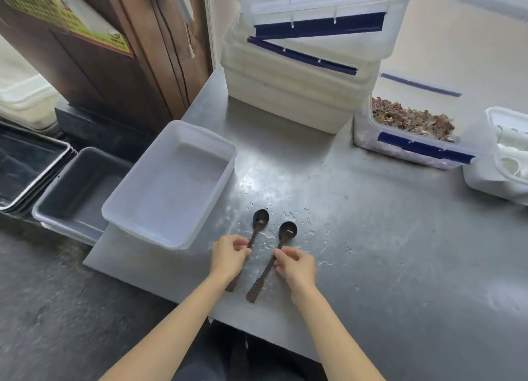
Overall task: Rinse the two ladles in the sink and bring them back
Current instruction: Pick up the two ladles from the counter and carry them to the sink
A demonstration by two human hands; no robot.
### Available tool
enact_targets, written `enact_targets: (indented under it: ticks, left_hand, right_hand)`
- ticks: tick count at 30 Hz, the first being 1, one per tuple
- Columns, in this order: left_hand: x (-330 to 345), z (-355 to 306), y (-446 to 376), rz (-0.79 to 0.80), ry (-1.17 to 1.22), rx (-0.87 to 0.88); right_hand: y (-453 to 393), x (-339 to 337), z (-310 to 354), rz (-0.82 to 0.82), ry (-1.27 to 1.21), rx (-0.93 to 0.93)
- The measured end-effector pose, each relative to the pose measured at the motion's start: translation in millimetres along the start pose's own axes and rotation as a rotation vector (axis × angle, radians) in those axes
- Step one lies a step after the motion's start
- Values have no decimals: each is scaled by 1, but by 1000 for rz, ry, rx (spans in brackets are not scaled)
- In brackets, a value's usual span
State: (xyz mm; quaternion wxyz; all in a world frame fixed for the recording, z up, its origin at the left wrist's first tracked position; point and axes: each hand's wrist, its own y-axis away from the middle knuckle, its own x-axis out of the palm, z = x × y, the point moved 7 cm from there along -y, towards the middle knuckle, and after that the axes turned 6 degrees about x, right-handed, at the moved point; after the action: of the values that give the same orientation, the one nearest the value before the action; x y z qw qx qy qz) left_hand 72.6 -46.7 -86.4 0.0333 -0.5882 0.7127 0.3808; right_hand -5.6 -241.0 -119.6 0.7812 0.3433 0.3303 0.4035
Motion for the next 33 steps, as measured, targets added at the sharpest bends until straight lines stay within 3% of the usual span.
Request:
enact_targets:
  ticks: [6,17,25,33]
  left_hand:
    - [3,11,15,30,391,-136]
    - [-32,18,87,-85,769,-117]
    - [-82,70,168,-310,937,-101]
    - [-148,173,275,-621,1103,-129]
  right_hand:
    - [3,-5,8,143,-54,-14]
    - [67,4,54,431,77,-196]
    - [153,53,51,567,335,-349]
    - [251,142,-30,779,623,-440]
